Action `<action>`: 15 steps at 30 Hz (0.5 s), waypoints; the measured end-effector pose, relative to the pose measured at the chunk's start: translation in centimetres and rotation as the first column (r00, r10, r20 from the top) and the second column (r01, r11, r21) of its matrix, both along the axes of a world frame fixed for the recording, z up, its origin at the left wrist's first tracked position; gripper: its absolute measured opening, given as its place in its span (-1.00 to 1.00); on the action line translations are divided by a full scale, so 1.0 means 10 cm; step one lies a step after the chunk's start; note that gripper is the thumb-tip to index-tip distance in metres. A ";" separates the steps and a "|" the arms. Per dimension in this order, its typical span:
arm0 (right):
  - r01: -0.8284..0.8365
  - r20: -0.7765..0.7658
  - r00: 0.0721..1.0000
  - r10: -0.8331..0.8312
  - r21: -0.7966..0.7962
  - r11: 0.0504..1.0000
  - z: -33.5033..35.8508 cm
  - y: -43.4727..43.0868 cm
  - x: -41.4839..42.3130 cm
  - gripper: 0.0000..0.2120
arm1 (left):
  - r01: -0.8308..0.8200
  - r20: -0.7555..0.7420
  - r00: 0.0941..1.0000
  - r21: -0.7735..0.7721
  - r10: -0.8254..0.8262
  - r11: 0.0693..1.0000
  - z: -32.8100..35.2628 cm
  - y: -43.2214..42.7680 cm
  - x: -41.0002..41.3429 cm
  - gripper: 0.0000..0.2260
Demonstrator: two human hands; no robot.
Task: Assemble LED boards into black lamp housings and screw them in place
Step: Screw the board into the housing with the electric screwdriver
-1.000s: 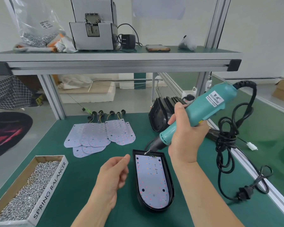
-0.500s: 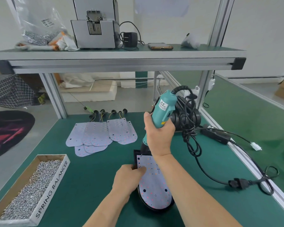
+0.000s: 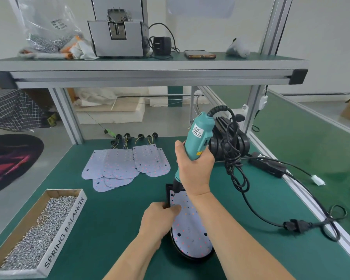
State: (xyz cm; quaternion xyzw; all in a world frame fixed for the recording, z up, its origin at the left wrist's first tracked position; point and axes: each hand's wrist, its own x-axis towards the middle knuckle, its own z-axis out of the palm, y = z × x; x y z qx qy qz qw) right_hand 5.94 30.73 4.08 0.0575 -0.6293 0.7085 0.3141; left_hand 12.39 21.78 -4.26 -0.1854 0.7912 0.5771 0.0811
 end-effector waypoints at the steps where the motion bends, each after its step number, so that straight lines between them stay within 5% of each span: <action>1: 0.001 -0.003 1.000 -0.001 0.004 1.000 -0.01 0.00 0.02 -0.60 | 0.000 -0.002 1.000 0.005 0.000 1.000 0.00 0.00 0.00 -0.74; 15: -0.028 0.038 0.999 0.025 0.055 0.998 -0.07 -0.05 0.03 -0.64 | -0.022 -0.017 1.000 -0.019 0.022 1.000 -0.04 0.01 0.00 -0.78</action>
